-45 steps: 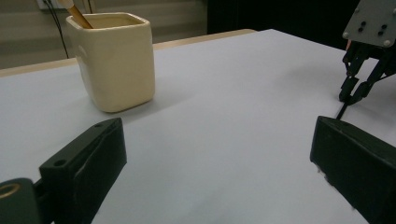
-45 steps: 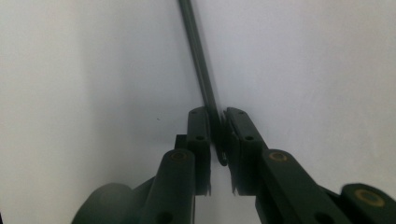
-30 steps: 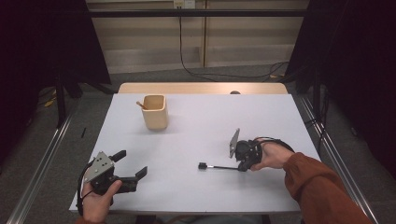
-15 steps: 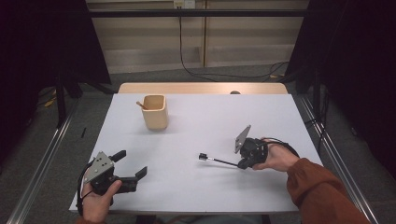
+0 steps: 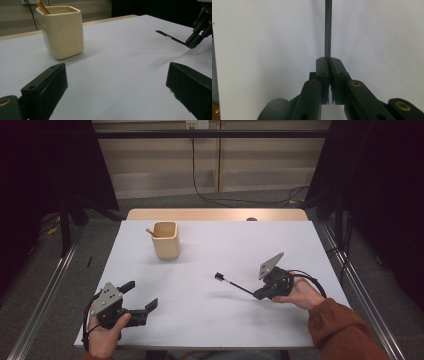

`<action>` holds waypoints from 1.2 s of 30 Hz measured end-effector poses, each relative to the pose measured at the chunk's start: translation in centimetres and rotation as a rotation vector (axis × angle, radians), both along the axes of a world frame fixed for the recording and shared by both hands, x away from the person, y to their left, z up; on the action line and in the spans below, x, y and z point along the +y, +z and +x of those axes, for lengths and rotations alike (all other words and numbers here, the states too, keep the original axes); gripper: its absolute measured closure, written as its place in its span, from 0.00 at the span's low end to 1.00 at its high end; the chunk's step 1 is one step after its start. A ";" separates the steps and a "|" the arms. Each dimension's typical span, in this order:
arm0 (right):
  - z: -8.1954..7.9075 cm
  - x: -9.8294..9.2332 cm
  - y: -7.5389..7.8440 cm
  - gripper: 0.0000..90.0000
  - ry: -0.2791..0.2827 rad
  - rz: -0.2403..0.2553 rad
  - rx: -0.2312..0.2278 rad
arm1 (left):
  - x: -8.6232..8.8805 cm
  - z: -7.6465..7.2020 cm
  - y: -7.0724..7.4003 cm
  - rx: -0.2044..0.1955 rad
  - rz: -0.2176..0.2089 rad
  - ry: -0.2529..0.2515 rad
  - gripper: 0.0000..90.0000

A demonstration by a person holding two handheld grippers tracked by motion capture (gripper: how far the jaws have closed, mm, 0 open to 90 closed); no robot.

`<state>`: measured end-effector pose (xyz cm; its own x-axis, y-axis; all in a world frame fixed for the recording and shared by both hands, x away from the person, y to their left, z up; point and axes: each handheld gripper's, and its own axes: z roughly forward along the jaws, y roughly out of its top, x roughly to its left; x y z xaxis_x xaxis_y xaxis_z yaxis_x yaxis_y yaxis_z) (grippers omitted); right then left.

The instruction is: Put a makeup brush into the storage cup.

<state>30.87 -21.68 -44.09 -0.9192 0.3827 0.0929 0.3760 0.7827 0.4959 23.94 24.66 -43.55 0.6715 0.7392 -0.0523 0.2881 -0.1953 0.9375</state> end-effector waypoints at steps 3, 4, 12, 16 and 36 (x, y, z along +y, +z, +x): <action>0.0 -0.2 0.2 0.96 -0.021 0.041 -0.018 | 0.1 0.0 0.0 0.004 0.003 0.006 0.04; -0.1 -0.3 0.2 0.96 -0.036 0.054 -0.022 | 0.0 0.0 0.0 0.000 0.002 0.003 0.04; -0.5 -0.9 0.1 0.96 -0.101 0.126 -0.047 | 0.0 0.0 0.0 0.001 0.003 0.002 0.04; -0.7 -1.2 0.2 0.96 -0.125 0.158 -0.063 | 0.0 0.0 0.0 0.001 0.009 0.003 0.04; -1.4 -1.9 0.2 0.96 -0.216 0.378 -0.136 | 0.0 0.1 -0.1 -0.001 0.010 0.002 0.04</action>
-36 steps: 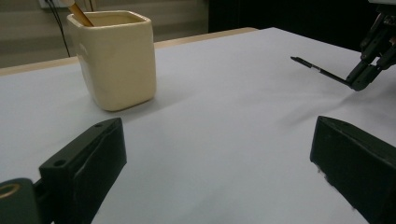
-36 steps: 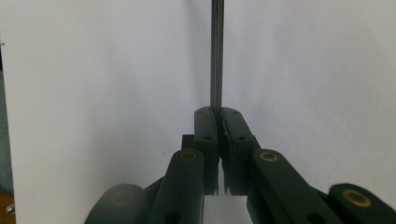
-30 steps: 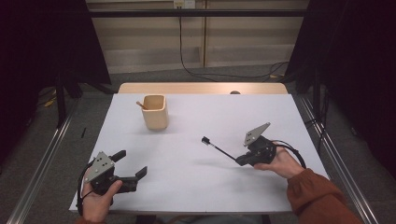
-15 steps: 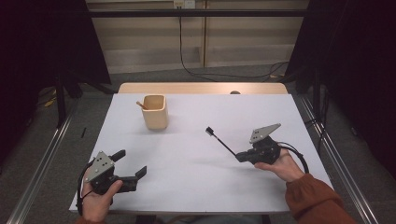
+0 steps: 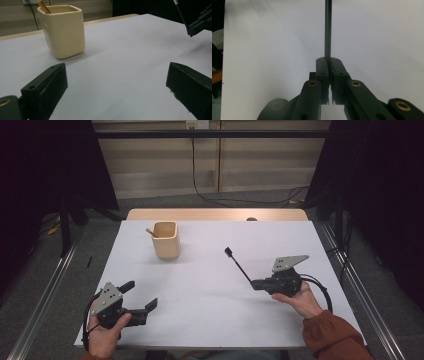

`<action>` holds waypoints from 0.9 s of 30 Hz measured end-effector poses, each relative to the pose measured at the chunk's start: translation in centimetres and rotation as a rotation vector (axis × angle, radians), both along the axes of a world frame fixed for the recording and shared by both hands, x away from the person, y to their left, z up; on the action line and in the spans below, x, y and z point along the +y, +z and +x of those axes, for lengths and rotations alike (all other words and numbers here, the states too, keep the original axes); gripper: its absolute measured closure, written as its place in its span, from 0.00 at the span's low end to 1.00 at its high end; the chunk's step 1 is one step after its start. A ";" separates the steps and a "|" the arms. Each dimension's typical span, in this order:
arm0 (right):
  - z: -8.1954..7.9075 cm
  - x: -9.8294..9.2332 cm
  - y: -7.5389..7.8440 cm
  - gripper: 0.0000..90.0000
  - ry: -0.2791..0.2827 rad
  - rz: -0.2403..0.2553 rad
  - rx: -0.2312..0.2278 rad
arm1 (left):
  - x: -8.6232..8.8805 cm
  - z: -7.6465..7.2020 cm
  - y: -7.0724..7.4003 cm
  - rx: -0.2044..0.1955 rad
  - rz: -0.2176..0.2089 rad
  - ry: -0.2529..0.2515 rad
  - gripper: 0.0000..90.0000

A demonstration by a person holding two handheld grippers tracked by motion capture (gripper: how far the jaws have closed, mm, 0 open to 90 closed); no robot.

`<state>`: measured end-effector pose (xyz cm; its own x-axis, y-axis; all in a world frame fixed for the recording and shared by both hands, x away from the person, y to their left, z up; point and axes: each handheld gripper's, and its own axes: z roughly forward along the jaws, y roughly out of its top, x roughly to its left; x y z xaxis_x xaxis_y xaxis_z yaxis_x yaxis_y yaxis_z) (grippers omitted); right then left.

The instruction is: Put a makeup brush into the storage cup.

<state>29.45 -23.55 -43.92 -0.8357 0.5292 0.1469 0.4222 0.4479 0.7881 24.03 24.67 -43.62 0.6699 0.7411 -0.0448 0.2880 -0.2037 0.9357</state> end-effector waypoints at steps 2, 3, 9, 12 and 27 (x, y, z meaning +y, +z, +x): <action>-0.1 0.1 0.1 0.96 0.004 0.011 -0.011 | 0.0 0.0 0.0 0.001 0.009 0.002 0.04; -0.2 0.1 0.1 0.96 0.004 0.016 -0.014 | 0.0 0.0 0.0 -0.003 0.004 -0.001 0.04; -0.8 -0.2 0.3 0.96 -0.013 0.116 -0.057 | 0.0 -0.1 0.1 -0.003 0.000 0.001 0.04; -1.0 -0.4 0.5 0.96 -0.030 0.152 -0.093 | 0.0 -0.1 0.1 -0.003 0.004 -0.003 0.04; -1.6 -1.1 1.0 0.96 -0.077 0.234 -0.144 | 0.2 -0.2 0.2 -0.008 -0.015 0.006 0.04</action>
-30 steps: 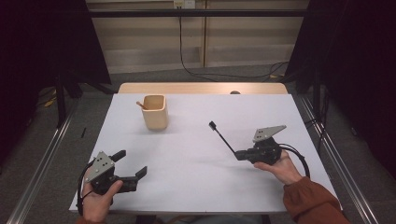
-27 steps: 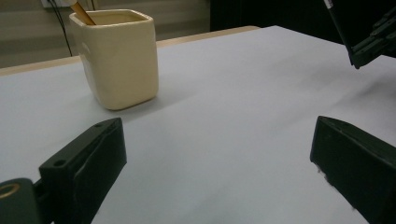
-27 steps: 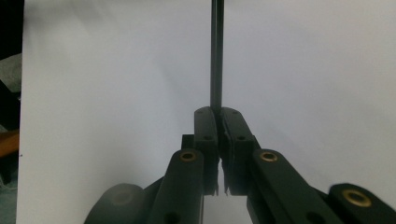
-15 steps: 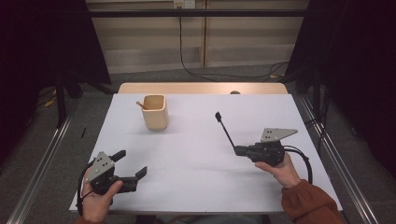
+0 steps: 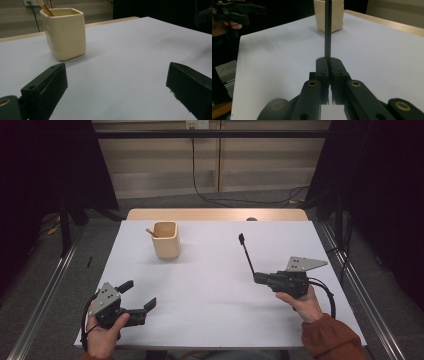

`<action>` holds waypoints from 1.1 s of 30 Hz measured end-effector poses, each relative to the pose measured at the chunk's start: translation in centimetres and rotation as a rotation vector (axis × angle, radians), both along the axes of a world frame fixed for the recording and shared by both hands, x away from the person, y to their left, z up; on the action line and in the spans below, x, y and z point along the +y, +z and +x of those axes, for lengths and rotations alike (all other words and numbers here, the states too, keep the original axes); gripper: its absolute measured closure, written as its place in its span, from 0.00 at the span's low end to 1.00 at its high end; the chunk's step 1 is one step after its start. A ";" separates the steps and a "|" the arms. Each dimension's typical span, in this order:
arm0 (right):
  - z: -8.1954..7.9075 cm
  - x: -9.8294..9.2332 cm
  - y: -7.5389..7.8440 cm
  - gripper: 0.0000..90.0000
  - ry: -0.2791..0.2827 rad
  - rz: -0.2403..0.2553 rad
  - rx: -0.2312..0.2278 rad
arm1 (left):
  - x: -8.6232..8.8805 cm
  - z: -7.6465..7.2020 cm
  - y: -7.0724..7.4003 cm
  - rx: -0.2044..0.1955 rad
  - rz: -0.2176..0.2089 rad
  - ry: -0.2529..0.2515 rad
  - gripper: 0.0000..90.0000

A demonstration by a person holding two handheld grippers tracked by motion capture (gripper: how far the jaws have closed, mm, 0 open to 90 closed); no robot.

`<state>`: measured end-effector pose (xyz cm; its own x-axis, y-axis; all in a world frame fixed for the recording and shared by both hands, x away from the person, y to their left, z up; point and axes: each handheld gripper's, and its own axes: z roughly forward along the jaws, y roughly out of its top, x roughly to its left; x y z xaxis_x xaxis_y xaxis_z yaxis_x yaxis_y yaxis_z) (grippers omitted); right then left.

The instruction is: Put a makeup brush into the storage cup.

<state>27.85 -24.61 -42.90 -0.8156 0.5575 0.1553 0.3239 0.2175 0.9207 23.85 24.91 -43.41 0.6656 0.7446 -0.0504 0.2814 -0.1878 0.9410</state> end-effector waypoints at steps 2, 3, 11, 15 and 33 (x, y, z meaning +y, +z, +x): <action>-0.1 0.3 0.1 0.96 0.007 0.003 -0.009 | 0.0 0.0 0.0 0.000 0.000 -0.001 0.04; -0.2 0.4 0.2 0.96 0.014 0.013 -0.011 | 0.0 0.0 0.0 0.000 0.001 -0.001 0.04; -0.5 1.5 0.6 0.96 0.036 0.040 -0.017 | 0.0 0.1 0.0 0.007 0.006 0.007 0.04; -0.5 2.2 1.1 0.96 0.054 0.040 -0.022 | 0.0 0.1 -0.1 0.012 -0.005 0.012 0.04; 0.2 5.1 1.5 0.96 0.113 0.073 -0.048 | -0.9 0.4 0.3 0.001 -0.016 -0.039 0.03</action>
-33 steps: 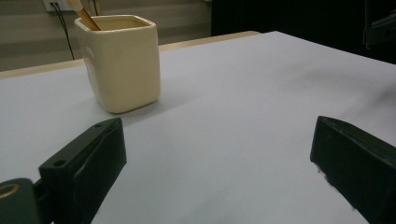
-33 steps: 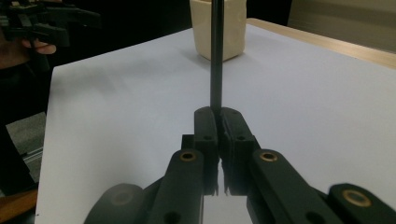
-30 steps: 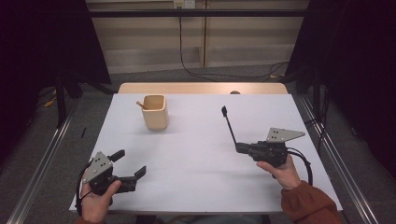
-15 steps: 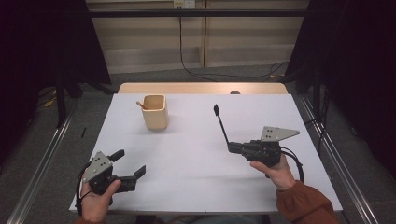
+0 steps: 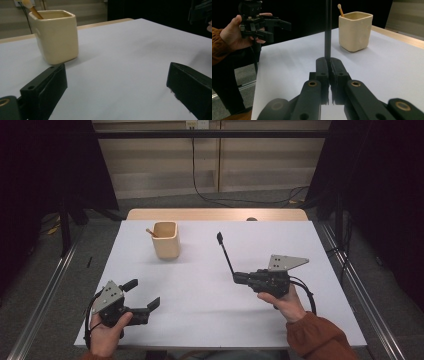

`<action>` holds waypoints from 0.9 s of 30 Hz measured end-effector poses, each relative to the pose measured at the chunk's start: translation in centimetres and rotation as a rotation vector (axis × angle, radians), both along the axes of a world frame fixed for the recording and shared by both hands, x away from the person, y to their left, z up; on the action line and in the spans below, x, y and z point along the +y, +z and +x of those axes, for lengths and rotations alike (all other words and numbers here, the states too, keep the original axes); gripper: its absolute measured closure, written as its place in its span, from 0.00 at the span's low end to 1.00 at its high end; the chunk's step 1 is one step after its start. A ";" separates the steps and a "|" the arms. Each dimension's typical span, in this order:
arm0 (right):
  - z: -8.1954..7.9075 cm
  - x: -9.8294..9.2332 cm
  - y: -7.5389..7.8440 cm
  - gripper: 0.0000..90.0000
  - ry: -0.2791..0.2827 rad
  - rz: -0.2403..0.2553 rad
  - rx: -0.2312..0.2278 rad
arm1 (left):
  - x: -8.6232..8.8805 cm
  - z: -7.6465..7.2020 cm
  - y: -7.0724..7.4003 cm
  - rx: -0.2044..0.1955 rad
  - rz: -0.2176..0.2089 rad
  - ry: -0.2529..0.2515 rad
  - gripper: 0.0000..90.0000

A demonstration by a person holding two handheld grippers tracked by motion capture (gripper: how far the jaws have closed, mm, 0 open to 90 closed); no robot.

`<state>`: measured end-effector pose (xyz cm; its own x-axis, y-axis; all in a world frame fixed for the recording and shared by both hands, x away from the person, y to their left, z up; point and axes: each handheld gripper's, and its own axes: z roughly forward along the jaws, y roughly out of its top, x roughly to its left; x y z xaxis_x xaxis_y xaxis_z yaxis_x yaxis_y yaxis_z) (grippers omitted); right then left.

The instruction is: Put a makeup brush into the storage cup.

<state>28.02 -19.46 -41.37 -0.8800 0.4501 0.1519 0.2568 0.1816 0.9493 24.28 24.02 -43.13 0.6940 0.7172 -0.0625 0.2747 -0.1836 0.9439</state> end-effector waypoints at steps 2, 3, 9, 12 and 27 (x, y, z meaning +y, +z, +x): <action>0.0 0.1 0.0 0.96 0.005 0.002 0.000 | -0.2 0.3 0.3 -0.005 -0.004 -0.001 0.03; 0.0 0.2 0.0 0.96 0.008 0.001 -0.003 | -0.3 0.4 0.4 -0.010 -0.008 0.002 0.03; -0.1 0.4 -0.2 0.96 0.019 -0.005 -0.001 | -1.9 0.5 1.5 -0.042 -0.014 -0.050 0.03; -0.1 0.5 -0.3 0.96 0.022 -0.008 -0.001 | -3.0 0.9 1.9 -0.074 -0.022 -0.079 0.02; -0.2 0.6 -0.4 0.96 0.026 -0.009 0.013 | -7.2 1.6 2.6 -0.087 -0.044 -0.210 0.02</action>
